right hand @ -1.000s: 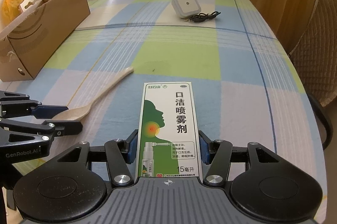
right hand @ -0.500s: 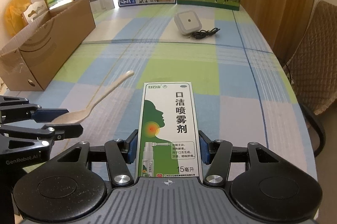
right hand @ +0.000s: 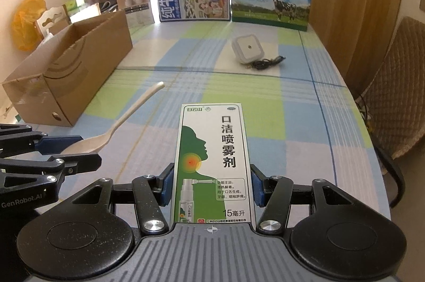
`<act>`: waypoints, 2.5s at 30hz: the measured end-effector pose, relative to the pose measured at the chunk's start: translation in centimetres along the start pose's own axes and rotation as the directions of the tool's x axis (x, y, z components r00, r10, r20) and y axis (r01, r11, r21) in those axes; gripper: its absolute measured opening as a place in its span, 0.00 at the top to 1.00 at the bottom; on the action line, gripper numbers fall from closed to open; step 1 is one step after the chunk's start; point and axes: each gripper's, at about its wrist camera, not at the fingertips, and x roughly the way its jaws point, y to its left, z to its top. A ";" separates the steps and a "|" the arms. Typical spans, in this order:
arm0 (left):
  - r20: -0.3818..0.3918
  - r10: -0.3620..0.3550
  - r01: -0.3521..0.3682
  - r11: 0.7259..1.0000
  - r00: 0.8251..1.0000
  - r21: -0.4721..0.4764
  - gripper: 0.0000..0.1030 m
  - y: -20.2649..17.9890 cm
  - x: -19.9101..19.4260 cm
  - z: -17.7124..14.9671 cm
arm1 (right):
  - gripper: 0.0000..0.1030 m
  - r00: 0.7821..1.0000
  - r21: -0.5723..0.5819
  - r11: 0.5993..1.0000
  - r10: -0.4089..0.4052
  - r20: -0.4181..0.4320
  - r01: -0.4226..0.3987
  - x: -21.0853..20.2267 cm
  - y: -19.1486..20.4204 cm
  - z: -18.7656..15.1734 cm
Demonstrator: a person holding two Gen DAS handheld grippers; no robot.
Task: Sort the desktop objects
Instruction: 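Carry the spoon and spray box over the cardboard box with both tools, then open both tools to drop the spoon and spray box into the box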
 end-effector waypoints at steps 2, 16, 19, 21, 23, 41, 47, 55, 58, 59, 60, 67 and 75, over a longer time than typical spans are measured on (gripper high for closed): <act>0.012 0.005 -0.005 1.000 1.000 -0.007 0.74 0.2 -0.6 0.1 | 0.49 1.000 -0.010 1.000 0.006 0.005 -0.006 -0.2 0.4 0.2; 0.075 0.065 -0.059 0.996 0.995 -0.068 0.74 3.1 -4.5 1.0 | 0.49 0.998 -0.074 0.996 0.044 0.041 -0.041 -0.9 3.4 2.7; 0.091 0.083 -0.076 0.994 0.992 -0.078 0.74 4.0 -5.3 1.2 | 0.49 0.997 -0.094 0.994 0.057 0.046 -0.052 -0.7 4.3 3.3; 0.100 0.099 -0.092 0.992 0.990 -0.081 0.74 4.6 -5.8 1.3 | 0.49 0.997 -0.110 0.992 0.067 0.047 -0.061 -0.6 5.1 3.7; 0.105 0.111 -0.101 0.991 0.988 -0.090 0.74 5.2 -6.2 1.4 | 0.49 0.996 -0.124 0.990 0.077 0.049 -0.071 -0.4 5.8 4.2; 0.163 0.334 -0.304 0.935 0.928 -0.185 0.74 16.7 -11.1 3.4 | 0.49 0.947 -0.278 0.923 0.303 0.105 -0.265 3.6 18.7 14.7; 0.166 0.392 -0.358 0.912 0.905 -0.202 0.74 21.5 -11.4 4.6 | 0.49 0.934 -0.313 0.899 0.346 0.086 -0.304 6.7 23.2 17.1; 0.148 0.419 -0.383 0.896 0.896 -0.223 0.74 26.2 -9.4 4.8 | 0.49 0.935 -0.332 0.888 0.352 0.043 -0.319 10.4 26.3 18.6; 0.134 0.415 -0.377 0.895 0.900 -0.238 0.73 27.5 -8.2 4.5 | 0.49 0.936 -0.331 0.888 0.350 0.034 -0.320 11.6 26.9 18.9; 0.132 0.408 -0.369 0.897 0.904 -0.245 0.73 27.9 -7.9 4.4 | 0.49 0.936 -0.329 0.888 0.350 0.030 -0.321 12.0 27.0 18.9; 0.130 0.396 -0.356 0.901 0.909 -0.249 0.73 28.3 -7.6 4.4 | 0.49 0.936 -0.326 0.889 0.350 0.028 -0.323 12.2 27.0 18.9; 0.119 0.412 -0.371 0.890 0.903 -0.265 0.67 29.4 -7.8 3.4 | 0.49 0.934 -0.302 0.891 0.357 0.003 -0.339 13.7 27.2 18.9; 0.131 0.418 -0.365 0.881 0.899 -0.302 0.66 29.2 -9.5 2.5 | 0.37 0.918 -0.254 0.891 0.396 0.022 -0.378 14.2 27.3 19.4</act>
